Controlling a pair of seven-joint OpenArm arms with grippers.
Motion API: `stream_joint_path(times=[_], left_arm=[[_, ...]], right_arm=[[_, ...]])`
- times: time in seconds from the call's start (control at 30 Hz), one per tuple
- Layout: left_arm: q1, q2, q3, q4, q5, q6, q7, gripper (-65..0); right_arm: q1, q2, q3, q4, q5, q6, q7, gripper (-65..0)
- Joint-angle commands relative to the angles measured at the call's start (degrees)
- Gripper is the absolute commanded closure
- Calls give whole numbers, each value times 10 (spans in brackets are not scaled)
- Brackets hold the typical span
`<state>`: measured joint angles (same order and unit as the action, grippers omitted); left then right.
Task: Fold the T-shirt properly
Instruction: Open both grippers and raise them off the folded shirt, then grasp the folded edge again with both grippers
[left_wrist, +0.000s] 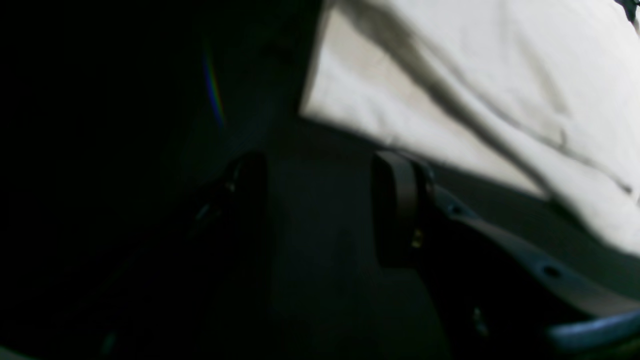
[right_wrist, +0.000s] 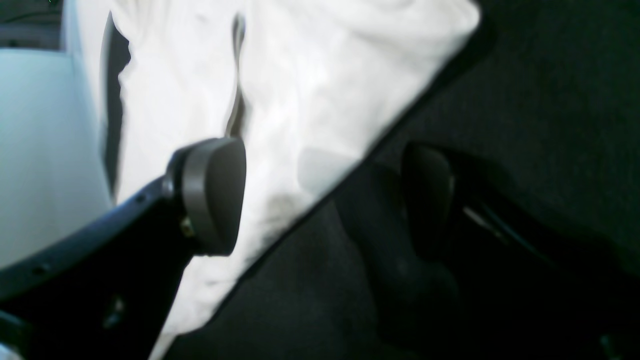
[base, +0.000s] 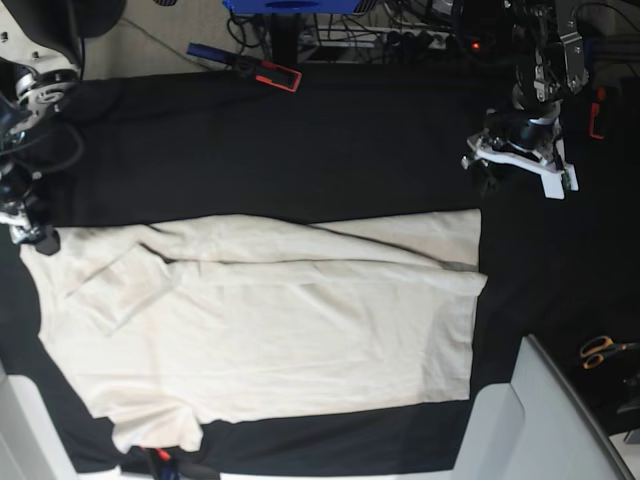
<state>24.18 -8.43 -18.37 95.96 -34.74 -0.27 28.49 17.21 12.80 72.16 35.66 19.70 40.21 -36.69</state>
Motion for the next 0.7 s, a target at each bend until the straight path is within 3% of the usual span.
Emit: stream_joint_path(times=[0.0, 0.17, 0.37, 0.57, 0.67], left_arm=[[-4, -3, -3, 9, -8, -6, -13, -306], [7, -2, -4, 9, -8, -6, -14, -306], [7, 1, -4, 7, -10, -6, -14, -306], [8, -1, -4, 7, -10, -6, -14, -306], [8, -1, -4, 6, -10, -6, -14, -306]], right_arm=[[16, 20, 1, -12, -1, -2, 10, -459], [32, 52, 1, -77, -1, -2, 45, -452], [45, 60, -4, -95, -2, -2, 58, -288], [45, 60, -4, -95, -3, -2, 58, -191], [45, 60, -4, -95, -3, -2, 59, -96]])
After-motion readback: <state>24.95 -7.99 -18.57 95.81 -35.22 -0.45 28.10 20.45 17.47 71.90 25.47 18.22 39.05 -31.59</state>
